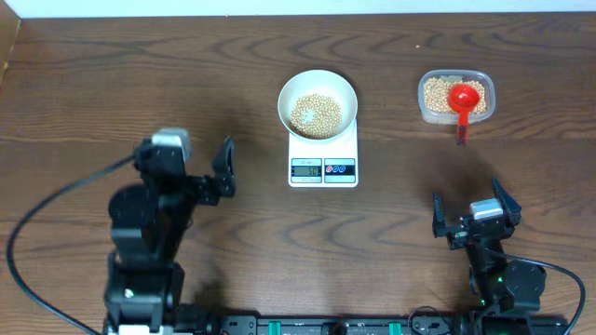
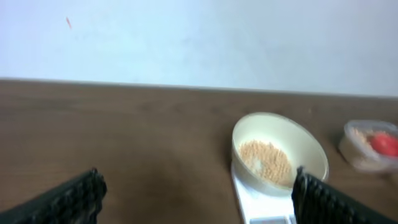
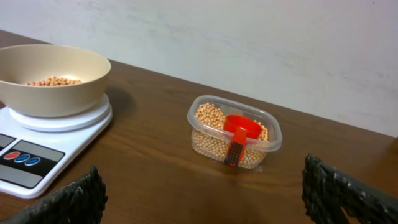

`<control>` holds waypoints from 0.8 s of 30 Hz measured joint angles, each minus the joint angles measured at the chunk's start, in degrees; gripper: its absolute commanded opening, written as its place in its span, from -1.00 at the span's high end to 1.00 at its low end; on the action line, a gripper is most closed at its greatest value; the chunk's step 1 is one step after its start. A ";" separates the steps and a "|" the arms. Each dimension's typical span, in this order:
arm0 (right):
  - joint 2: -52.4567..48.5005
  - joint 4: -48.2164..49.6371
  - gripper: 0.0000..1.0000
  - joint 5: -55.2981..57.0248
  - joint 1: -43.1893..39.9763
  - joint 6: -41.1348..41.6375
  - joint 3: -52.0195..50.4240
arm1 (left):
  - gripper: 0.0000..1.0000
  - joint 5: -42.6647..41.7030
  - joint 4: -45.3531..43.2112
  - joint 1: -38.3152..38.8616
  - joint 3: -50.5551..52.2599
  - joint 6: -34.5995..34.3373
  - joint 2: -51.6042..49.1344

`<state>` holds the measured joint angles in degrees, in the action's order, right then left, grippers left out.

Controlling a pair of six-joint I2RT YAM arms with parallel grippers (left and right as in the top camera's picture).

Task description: Scoop item into bowl and weigh 50g on scale

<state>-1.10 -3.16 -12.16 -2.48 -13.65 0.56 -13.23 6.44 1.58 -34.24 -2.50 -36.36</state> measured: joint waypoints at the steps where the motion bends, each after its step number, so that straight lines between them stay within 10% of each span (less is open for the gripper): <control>1: 0.00 -0.02 -0.99 -0.02 0.00 0.00 0.00 | -0.96 -0.02 -1.64 -0.31 2.34 0.04 1.38; 11: -0.02 -0.02 -0.98 0.00 0.00 0.00 0.00 | -0.96 4.98 -13.09 -0.68 27.91 2.93 21.94; 24: 0.00 0.00 -0.99 -0.02 0.00 0.00 0.00 | -0.96 7.89 -5.33 -0.68 33.46 11.98 35.76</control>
<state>-1.10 -3.16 -12.19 -2.48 -13.65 0.56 -5.34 1.10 0.91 -0.78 9.47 -0.60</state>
